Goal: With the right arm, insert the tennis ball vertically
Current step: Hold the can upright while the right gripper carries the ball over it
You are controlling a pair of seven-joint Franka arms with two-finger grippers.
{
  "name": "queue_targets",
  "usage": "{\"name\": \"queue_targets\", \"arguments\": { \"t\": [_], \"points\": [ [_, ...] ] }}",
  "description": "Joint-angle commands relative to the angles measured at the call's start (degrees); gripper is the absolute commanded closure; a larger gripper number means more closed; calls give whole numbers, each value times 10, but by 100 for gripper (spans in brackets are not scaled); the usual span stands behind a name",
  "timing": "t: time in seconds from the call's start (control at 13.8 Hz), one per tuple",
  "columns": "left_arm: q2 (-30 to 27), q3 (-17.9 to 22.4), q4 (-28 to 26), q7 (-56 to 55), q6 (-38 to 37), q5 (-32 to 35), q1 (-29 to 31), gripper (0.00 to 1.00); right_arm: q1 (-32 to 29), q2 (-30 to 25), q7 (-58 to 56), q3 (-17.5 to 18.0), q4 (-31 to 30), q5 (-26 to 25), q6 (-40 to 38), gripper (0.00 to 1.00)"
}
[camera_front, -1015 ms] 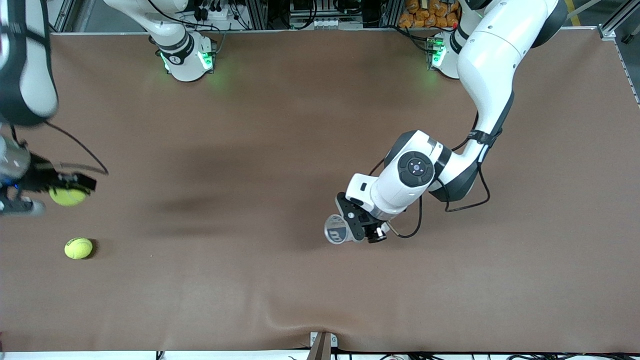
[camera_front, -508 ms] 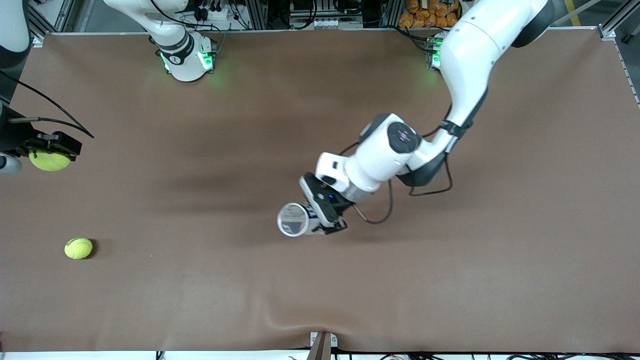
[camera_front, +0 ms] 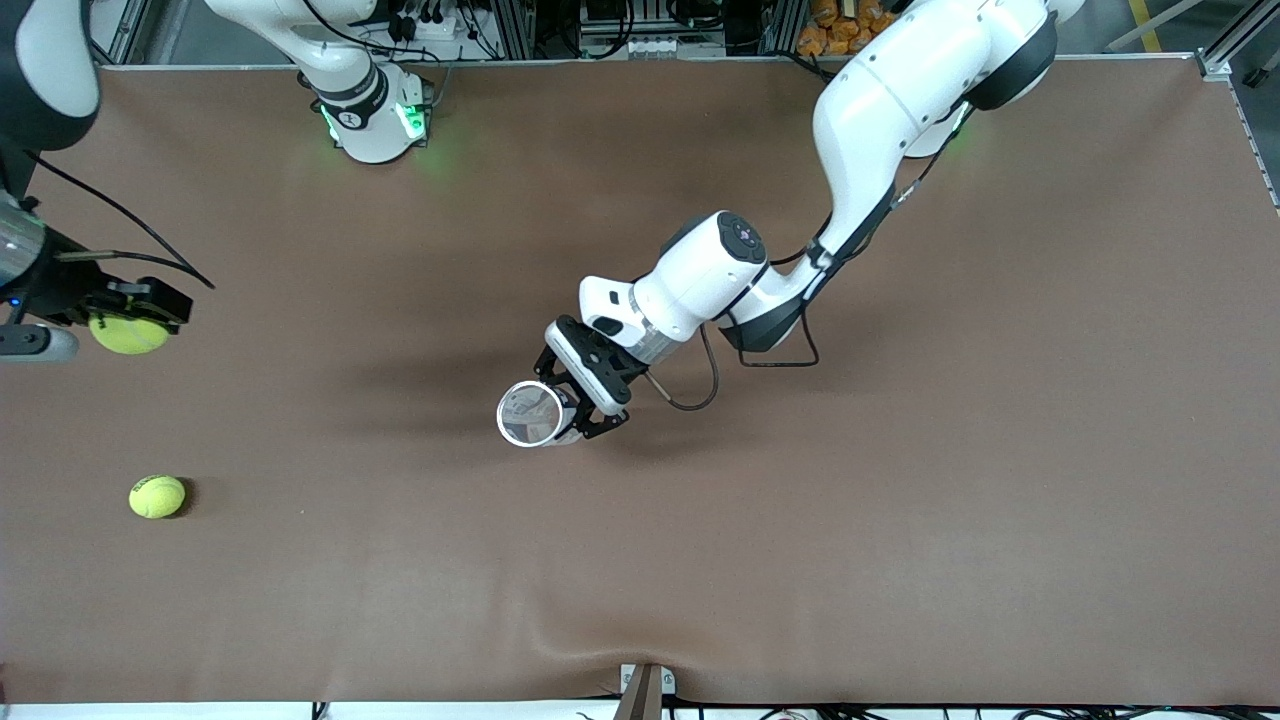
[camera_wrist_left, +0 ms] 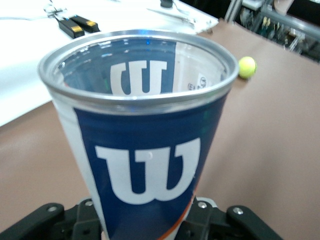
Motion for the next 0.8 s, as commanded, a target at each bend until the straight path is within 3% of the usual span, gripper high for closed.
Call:
{"name": "queue_targets", "arguments": {
  "t": [0.0,0.29,0.44,0.73],
  "points": [
    [43,1,-4,-20,116,-11,-20,47,54,8,99,-2,0,0,25,100],
    [88,3,-4,-32,213,-9,-41,47,128,46,262,-2,13,-2,74,100],
    [103,6,-4,-31,224,-5,-51,47,161,68,316,-2,21,-4,103,100],
    [110,86,2,-31,224,-12,-113,48,198,116,420,-3,66,-3,114,100]
  ]
}}
